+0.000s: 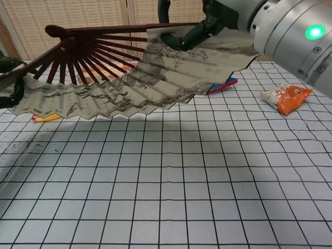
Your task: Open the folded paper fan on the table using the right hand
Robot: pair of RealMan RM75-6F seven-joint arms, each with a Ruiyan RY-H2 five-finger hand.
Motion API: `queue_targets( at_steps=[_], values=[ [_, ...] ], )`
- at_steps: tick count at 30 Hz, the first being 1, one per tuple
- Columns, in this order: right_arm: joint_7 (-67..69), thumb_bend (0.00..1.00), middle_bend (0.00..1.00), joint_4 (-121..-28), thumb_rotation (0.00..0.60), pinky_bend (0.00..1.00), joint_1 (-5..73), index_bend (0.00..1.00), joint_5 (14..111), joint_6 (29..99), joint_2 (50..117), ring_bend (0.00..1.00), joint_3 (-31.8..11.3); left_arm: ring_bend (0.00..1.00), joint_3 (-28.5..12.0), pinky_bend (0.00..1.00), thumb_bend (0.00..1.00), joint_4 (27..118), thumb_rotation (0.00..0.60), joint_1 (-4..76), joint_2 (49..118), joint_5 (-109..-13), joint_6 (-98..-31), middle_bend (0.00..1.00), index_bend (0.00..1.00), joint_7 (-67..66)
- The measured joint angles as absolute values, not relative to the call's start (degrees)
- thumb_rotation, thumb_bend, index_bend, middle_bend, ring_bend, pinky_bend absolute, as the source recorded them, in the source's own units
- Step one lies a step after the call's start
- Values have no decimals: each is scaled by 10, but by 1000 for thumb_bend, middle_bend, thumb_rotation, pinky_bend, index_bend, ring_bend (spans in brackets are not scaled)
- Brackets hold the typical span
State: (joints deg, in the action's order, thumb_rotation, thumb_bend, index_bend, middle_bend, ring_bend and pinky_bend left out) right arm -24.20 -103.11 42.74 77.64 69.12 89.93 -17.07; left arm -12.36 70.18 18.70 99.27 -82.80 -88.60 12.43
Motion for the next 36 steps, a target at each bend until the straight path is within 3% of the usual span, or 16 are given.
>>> queue_targets(
  at_steps=[6,8,10,13,15,18,20,22,25,29,36],
  values=[
    [-237,743,99,-1001,600,0,420,749,827,704,893,0,-140,93,-119,128,627,618,600,180,1006,-835,-905,291,831,115],
    [-236,742,99,-993,600,0,416,740,848,709,892,0,-127,92,-116,122,624,596,600,178,1011,-839,-911,286,777,118],
    [-234,742,100,-983,600,0,411,692,875,715,891,0,-106,65,-106,105,603,577,600,175,1014,-847,-914,245,578,128],
    [-236,742,98,-966,600,0,399,543,911,722,887,0,-68,5,-79,90,556,565,600,171,1010,-859,-903,124,148,134],
    [-241,739,81,-955,600,0,388,438,927,724,885,0,-39,0,-57,86,537,554,600,166,1007,-867,-892,62,12,127],
    [-260,663,21,-946,600,0,367,231,939,723,879,0,-2,0,-36,76,515,525,600,159,1009,-875,-879,12,0,111],
    [-277,483,0,-943,600,0,353,54,941,722,874,0,14,0,-27,70,500,502,600,155,1013,-878,-872,0,0,102],
    [-299,299,0,-942,600,0,339,0,938,720,868,0,27,0,-15,68,493,472,600,150,1017,-881,-859,0,0,92],
    [-331,122,0,-946,600,0,324,0,916,706,857,0,40,0,1,67,486,445,600,142,1016,-882,-832,0,0,87],
    [-386,70,0,-971,552,0,314,0,856,664,831,0,54,0,8,65,477,462,600,138,989,-879,-813,0,0,101],
    [-508,65,0,-1046,540,0,312,0,715,593,754,0,81,0,18,64,476,617,600,134,882,-881,-797,0,0,149]
  ],
)
